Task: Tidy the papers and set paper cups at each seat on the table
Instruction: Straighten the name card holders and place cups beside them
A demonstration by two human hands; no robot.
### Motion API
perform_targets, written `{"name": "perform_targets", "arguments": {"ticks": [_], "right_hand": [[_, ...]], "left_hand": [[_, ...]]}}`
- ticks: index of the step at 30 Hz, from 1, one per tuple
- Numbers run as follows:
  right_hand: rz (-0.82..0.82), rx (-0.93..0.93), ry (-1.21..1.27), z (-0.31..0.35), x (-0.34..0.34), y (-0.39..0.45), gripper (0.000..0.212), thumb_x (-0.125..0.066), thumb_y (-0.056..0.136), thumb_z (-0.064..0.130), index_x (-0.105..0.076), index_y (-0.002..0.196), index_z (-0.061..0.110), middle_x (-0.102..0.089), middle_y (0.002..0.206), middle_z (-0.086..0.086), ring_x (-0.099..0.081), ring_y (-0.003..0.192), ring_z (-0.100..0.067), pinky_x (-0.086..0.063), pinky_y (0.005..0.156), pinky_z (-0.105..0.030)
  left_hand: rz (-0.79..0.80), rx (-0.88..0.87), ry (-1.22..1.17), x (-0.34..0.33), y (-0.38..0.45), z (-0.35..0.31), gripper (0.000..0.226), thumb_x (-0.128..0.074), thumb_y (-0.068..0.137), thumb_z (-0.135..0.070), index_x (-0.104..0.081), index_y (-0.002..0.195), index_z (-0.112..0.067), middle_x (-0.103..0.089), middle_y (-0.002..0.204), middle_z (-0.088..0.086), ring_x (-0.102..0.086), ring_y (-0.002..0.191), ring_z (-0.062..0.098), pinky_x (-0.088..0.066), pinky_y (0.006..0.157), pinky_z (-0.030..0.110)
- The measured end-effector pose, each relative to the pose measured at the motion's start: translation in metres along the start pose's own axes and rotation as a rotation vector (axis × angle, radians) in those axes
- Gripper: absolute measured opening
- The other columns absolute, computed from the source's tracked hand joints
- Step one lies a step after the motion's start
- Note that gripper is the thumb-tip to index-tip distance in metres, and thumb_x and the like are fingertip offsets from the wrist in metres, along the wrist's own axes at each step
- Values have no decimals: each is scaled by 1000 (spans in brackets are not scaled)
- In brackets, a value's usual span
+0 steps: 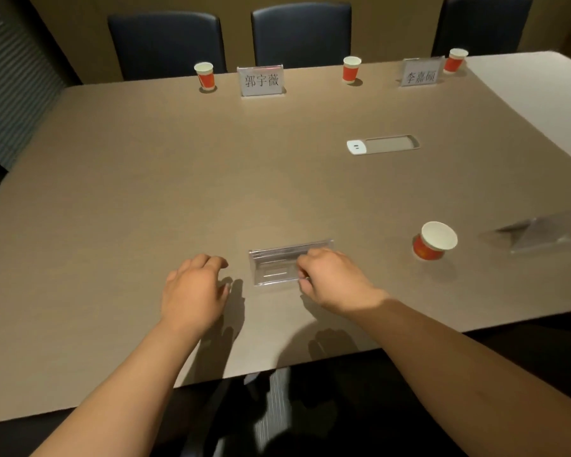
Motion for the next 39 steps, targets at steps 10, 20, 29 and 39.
{"name": "perform_targets", "arguments": {"ticks": [10,20,29,39], "right_hand": [[-14,-43,-155,35,-7,39,56,-60,83,17,-46,137,18,-50,135,-7,-45,126,-29,-37,103,-41],[159,-134,-248,-2,-52,101,49,-66,86,20,-48,132,22,-56,132,-4,-51,123,-26,-31,108,-39],[115,-122,-240,-11,-59,111,35,-62,86,13,-55,117,27,-60,116,-1,-55,108,-25,-41,84,-38],[134,-125,-238,-12,-62,107,39,-63,87,16,-52,123,26,-59,120,0,-52,110,-23,-39,95,-40]], "left_hand": [[276,269,-59,-16,12,65,96,-75,67,-62,-30,142,-23,-39,138,2,-46,126,31,-49,93,44],[383,267,-56,-49,40,65,84,-73,68,-55,-33,136,-27,-41,129,5,-49,119,33,-47,93,44],[312,168,-120,-55,73,85,85,-75,74,-25,-28,142,-44,-29,139,4,-39,124,31,-37,105,42],[267,-30,-228,-60,80,89,67,-72,79,-31,-39,137,-36,-36,139,-2,-35,129,31,-37,107,40]]}}
Point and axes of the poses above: each hand's wrist, its own y-axis towards the middle knuckle, its own x-axis out of the back of the hand, z = x × y, the point moved 4 cm from there along y, towards the middle knuckle
